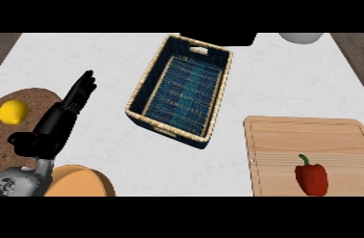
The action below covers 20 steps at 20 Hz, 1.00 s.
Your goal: Pick the bell pepper from the cutting board and place it in the basket
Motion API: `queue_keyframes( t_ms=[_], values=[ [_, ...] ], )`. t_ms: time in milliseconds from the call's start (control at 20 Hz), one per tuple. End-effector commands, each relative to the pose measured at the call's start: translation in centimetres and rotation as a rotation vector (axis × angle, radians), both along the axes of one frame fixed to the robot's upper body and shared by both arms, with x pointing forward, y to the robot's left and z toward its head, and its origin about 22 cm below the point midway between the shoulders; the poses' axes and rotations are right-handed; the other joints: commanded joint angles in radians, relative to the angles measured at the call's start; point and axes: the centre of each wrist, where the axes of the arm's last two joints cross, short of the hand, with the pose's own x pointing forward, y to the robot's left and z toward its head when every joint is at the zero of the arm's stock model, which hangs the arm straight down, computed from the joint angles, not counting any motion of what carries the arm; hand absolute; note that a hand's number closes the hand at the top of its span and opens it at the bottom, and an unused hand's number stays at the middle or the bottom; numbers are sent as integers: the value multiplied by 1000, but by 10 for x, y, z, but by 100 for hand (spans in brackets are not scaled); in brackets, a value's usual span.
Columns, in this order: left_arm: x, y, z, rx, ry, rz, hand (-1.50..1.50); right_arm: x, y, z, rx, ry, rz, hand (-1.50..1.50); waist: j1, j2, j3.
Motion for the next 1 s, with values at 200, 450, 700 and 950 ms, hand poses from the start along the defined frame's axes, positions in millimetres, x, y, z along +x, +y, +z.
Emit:
queue_keyframes(
  t_ms=[200, 450, 700, 950],
  values=[
    [2, -5, -10, 2, -8, -17, 0, -19, -11, 17, 19, -2, -10, -150, 13, 3, 2],
    [-3, -10, 2, -14, -1, -39, 0, -7, -27, -15, 110, -55, -58, -150, 29, 4, 4],
    [1, 6, 10, 2, -16, -44, 0, 2, -26, -42, 133, -64, -63, -150, 29, 5, 3],
    [12, -8, -20, -24, -1, -29, 0, 4, -31, -84, 140, -85, -52, -150, 21, 6, 3]
  ],
)
